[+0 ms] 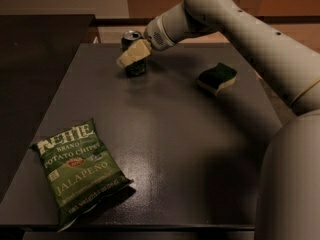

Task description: Knock green can over

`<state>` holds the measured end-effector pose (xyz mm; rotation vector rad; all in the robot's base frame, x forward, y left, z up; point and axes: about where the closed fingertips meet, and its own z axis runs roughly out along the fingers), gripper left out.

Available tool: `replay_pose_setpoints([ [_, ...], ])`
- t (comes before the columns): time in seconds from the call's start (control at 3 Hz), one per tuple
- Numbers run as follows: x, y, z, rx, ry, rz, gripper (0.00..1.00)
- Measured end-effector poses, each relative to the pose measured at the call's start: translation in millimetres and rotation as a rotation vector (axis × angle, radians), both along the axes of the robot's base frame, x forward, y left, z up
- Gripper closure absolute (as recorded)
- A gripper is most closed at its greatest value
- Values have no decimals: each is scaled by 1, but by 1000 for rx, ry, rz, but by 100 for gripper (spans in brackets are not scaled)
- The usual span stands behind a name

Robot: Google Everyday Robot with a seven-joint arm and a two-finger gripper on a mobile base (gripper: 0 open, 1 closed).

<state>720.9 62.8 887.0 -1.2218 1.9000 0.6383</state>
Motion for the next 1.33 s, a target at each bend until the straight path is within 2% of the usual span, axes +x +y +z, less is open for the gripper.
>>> replay_pose_setpoints([
  [0.33,0,1,-1,2,4,-1,40],
  [1.0,-22,-19,22,-23,-20,12,85],
  [1.33,-42,-37,40,-65,-31,29,100],
])
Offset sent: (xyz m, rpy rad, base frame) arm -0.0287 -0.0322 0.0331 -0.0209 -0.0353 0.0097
